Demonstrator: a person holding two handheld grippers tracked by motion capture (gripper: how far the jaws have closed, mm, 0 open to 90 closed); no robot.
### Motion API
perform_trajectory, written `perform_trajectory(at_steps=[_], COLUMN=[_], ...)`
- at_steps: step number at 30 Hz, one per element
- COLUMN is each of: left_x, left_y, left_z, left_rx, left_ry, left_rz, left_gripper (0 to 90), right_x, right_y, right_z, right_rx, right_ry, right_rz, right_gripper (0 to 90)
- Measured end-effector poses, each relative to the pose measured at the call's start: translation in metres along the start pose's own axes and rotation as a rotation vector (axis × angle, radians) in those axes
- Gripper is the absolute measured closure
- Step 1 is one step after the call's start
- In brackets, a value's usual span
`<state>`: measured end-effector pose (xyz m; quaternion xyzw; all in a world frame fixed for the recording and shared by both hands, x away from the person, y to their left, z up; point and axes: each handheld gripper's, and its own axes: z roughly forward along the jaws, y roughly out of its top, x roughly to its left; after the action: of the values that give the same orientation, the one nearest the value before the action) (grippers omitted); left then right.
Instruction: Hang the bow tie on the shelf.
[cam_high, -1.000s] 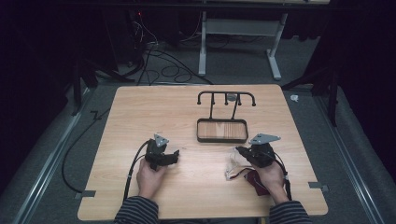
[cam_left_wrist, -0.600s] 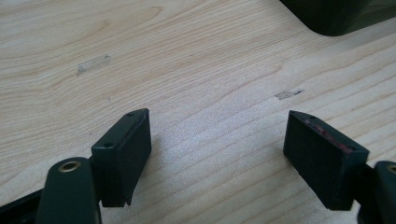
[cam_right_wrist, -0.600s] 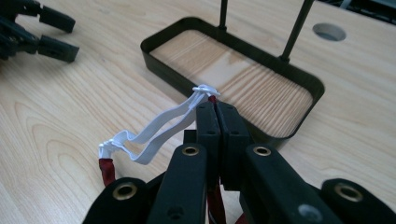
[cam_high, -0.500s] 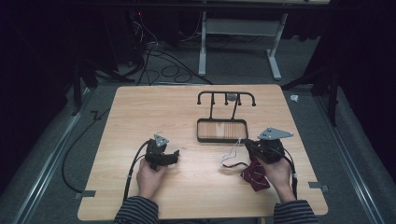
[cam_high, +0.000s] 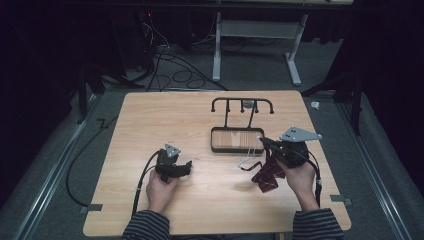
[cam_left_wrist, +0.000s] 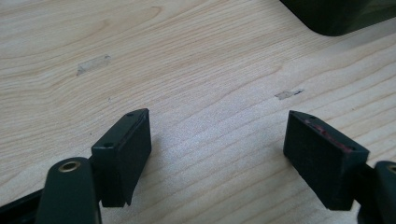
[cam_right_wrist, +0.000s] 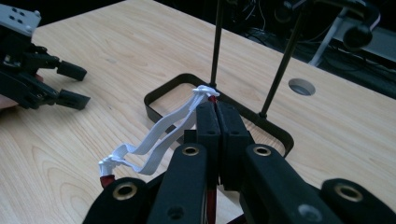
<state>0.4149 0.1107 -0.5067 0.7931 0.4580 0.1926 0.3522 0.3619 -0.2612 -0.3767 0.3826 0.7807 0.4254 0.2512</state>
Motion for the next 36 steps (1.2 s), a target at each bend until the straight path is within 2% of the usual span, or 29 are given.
perform_trajectory(at_steps=[15,36], left_x=[0.000,0.000], left_y=[0.000,0.000], left_z=[0.000,0.000], left_rx=[0.000,0.000], left_ry=[0.000,-0.002], left_rz=[0.001,0.001], left_gripper=[23.8,23.9], right_x=[0.005,0.004], right_y=[0.030,0.056], right_z=[-0.004,0.006], right_rx=[-0.040,-0.061], right_ry=[-0.004,-0.008], right_rz=[-0.042,-0.042], right_gripper=[90.0,90.0])
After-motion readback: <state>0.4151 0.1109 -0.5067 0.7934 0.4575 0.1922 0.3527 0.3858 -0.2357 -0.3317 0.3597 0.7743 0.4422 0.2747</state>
